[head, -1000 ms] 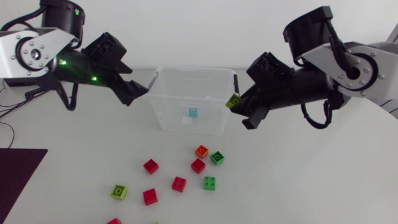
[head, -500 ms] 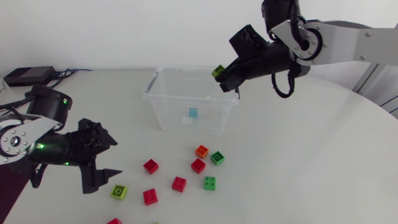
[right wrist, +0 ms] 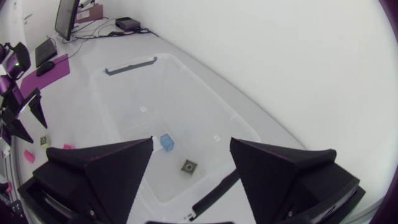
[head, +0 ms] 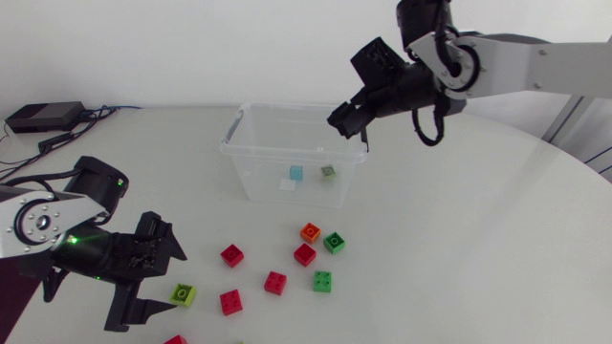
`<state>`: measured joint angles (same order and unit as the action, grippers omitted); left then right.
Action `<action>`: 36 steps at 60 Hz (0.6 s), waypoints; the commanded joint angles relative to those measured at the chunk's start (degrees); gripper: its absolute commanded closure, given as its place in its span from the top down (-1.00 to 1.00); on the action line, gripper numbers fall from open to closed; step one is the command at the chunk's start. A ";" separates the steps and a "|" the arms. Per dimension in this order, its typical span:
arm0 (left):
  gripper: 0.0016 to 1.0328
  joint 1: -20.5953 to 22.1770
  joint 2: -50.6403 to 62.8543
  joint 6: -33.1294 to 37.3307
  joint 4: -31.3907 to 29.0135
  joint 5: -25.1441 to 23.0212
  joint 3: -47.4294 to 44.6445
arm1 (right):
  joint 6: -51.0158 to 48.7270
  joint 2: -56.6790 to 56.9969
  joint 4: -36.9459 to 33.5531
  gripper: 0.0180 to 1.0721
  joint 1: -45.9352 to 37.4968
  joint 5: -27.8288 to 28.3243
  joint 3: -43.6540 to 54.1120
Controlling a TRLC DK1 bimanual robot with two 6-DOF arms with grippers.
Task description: Pick up the duplo bricks and place them in the container
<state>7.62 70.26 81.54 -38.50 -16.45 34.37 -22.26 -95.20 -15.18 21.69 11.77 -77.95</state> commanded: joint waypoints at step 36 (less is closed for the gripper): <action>-0.24 4.34 12.71 0.73 6.16 5.37 -1.94 | 4.42 17.59 0.85 0.72 11.79 -9.05 33.04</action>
<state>11.35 81.93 82.32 -32.40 -11.44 33.85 -19.84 -75.57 -14.90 32.51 3.68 -46.57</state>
